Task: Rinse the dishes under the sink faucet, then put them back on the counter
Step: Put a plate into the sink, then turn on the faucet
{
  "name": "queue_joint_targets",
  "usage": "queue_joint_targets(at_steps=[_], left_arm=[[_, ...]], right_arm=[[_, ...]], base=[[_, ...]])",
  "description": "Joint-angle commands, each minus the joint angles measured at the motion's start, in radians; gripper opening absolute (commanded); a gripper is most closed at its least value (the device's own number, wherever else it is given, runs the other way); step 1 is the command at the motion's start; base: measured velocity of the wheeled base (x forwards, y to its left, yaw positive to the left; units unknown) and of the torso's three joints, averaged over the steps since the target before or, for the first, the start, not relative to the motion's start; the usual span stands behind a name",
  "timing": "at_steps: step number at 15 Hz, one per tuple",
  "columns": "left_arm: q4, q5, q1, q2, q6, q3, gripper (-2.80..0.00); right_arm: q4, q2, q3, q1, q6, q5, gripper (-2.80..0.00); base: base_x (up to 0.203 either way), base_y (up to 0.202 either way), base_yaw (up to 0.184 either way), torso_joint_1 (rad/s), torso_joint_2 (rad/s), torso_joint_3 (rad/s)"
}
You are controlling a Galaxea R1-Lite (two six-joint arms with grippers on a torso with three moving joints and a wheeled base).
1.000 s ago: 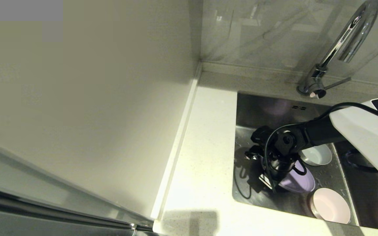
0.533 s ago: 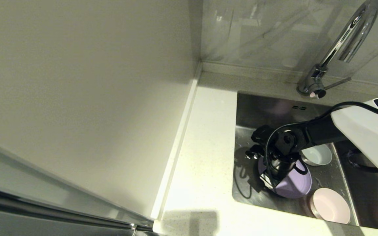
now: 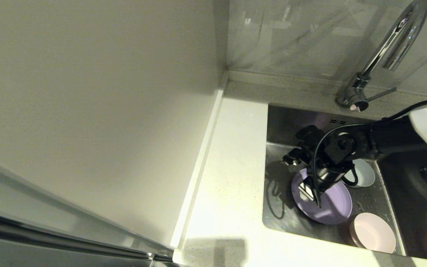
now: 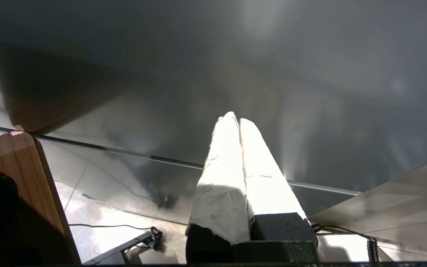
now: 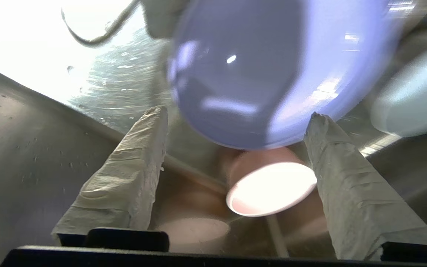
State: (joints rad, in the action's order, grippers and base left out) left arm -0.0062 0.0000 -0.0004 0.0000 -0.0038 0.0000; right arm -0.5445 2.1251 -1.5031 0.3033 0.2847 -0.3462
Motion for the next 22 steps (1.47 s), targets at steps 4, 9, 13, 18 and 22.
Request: queue_joint_targets(at_steps=[4, 9, 13, 18, 22], left_arm=[[0.000, 0.000, 0.000, 0.000, -0.001, 0.003, -2.80], [-0.001, 0.000, 0.000, 0.000, -0.001, 0.003, -2.80], [0.000, 0.000, 0.000, 0.000, -0.001, 0.003, -2.80], [0.000, 0.000, 0.000, 0.000, -0.001, 0.003, -2.80], [0.000, 0.000, 0.000, 0.000, -0.001, 0.003, -2.80]], right_arm=[[-0.005, -0.377, 0.094, -0.036, 0.003, -0.003, 0.00], [-0.002, -0.683, 0.168, -0.131, 0.000, -0.004, 0.00], [-0.002, -0.708, 0.119, -0.158, -0.088, -0.014, -2.80], [-0.259, -0.619, -0.075, -0.160, -0.109, -0.023, -2.80], [-0.455, -0.497, -0.225, -0.157, -0.178, -0.018, -2.80]], base=[[0.000, 0.000, 0.000, 0.000, 0.00, 0.000], [0.000, 0.000, 0.000, 0.000, 0.00, 0.000], [0.000, 0.000, 0.000, 0.000, 0.00, 0.000], [0.000, 0.000, 0.000, 0.000, 0.00, 0.000], [0.000, 0.000, 0.000, 0.000, 0.00, 0.000]])
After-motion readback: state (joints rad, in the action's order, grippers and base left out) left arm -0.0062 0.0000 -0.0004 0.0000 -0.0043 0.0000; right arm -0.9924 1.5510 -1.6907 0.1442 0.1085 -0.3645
